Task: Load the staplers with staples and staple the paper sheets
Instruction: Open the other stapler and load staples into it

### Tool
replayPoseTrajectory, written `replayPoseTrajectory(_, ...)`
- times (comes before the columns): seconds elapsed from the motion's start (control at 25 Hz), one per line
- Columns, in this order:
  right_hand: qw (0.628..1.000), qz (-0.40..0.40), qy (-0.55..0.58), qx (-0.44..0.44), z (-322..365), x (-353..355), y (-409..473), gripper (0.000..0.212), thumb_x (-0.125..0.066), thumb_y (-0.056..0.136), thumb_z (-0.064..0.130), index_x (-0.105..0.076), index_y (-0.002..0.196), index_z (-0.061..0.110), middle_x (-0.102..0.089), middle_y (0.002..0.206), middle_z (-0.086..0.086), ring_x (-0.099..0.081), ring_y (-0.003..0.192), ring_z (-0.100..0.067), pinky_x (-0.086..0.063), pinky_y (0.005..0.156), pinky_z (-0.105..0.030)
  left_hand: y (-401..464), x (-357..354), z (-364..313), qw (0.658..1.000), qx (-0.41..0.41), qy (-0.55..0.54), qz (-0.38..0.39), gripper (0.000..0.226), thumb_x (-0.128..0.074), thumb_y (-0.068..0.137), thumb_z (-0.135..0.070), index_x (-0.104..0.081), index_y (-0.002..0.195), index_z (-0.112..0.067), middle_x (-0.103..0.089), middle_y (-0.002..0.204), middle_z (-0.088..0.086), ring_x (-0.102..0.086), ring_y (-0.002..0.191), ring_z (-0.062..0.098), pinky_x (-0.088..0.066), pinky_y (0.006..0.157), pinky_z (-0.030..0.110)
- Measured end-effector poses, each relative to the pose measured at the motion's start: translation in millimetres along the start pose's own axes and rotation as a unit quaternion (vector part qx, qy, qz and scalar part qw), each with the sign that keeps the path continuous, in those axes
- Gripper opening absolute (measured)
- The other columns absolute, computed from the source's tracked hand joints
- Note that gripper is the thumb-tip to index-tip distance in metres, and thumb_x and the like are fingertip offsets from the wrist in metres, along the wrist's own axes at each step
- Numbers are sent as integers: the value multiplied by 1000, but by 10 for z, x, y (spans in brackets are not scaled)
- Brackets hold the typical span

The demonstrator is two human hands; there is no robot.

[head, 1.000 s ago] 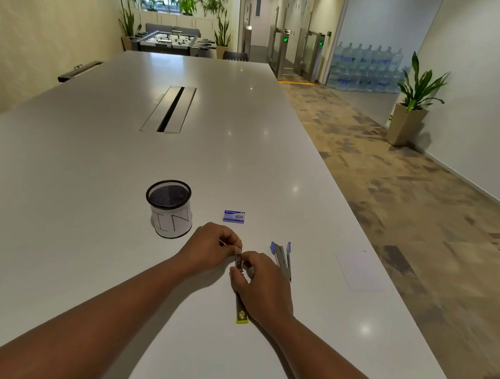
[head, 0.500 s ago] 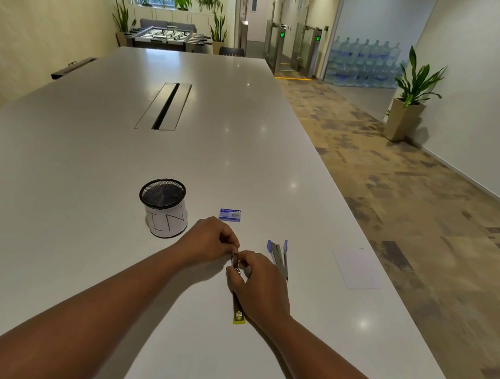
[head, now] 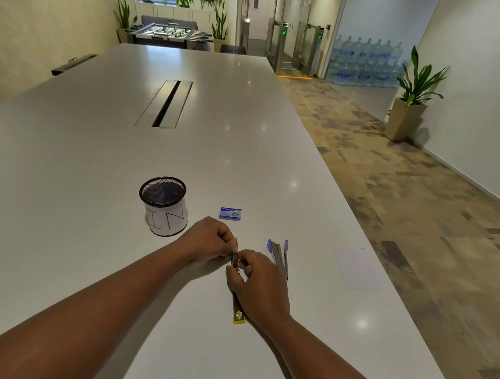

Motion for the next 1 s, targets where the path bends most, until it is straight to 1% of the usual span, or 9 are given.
replayPoseTrajectory(0.16,1000,-3,-2,0,14,15,1,14,-59,88,45,-63,96,33,-62,87,16,-54,77,-3,-34,61,-13,-8,-26,25,998,33,-51,17,10,-78,76,-2,-76,74,-11,-72,61,-12,-64,54,-4,-46,50,8)
replayPoseTrajectory(0.24,1000,-1,-3,-1,11,12,0,15,-60,90,45,-63,97,32,-63,88,15,-55,79,-4,-38,63,-16,-13,-25,58,995,60,-83,9,12,-80,74,0,-73,78,-9,-72,65,-6,-66,59,4,-49,51,13)
replayPoseTrajectory(0.36,1000,0,-6,0,17,11,-3,15,-61,90,45,-64,97,31,-65,90,14,-56,80,-5,-45,66,-22,6,1,111,990,91,-101,-19,24,-80,71,-1,-65,85,-13,-70,76,5,-64,67,15,-55,58,24)
replayPoseTrajectory(0.48,1000,0,-3,1,7,8,5,15,-61,89,44,-64,96,31,-66,90,13,-57,81,-6,-47,67,-25,39,-26,146,985,102,-133,-33,19,-76,74,0,-65,84,-12,-71,79,10,-66,65,16,-58,62,26)
replayPoseTrajectory(0.6,1000,-4,-3,1,6,3,10,15,-61,89,45,-63,96,31,-65,90,14,-57,81,-5,-43,65,-21,49,-41,190,979,112,-158,-59,13,-73,76,0,-66,83,-10,-70,76,10,-66,64,17,-60,63,30)
replayPoseTrajectory(0.76,1000,1,-4,-3,-6,-18,3,15,-61,89,45,-63,96,32,-66,91,15,-58,82,-4,-51,70,-27,84,-63,230,974,128,-175,-68,6,-69,79,-2,-68,82,-7,-70,70,11,-61,46,10,-48,43,19)
replayPoseTrajectory(0.84,1000,1,-6,-9,-10,-18,4,17,-61,88,46,-60,99,33,-64,90,17,-58,82,-4,-52,69,-29,90,-76,250,967,139,-201,-77,2,-68,81,-3,-69,82,-2,-68,65,15,-55,41,15,-44,41,19)
replayPoseTrajectory(0.92,1000,-3,4,-17,-5,3,0,26,-61,87,46,-54,112,39,-63,91,19,-59,83,-2,-51,67,-27,98,-85,258,964,139,-212,-85,5,-67,81,-3,-70,82,2,-66,60,14,-51,40,17,-42,41,21)
replayPoseTrajectory(1.0,1000,-2,9,-6,10,15,-17,37,-59,89,44,-50,125,45,-62,94,20,-58,85,1,-46,67,-21,102,-90,268,960,136,-230,-85,6,-68,81,-2,-71,81,3,-64,57,13,-48,38,18,-40,42,23)
Point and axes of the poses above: each hand's wrist, its own y-axis towards the middle knuckle, its own x-axis out of the back of the hand, z = x × y, the point moved 7 cm from there along y, towards the middle knuckle
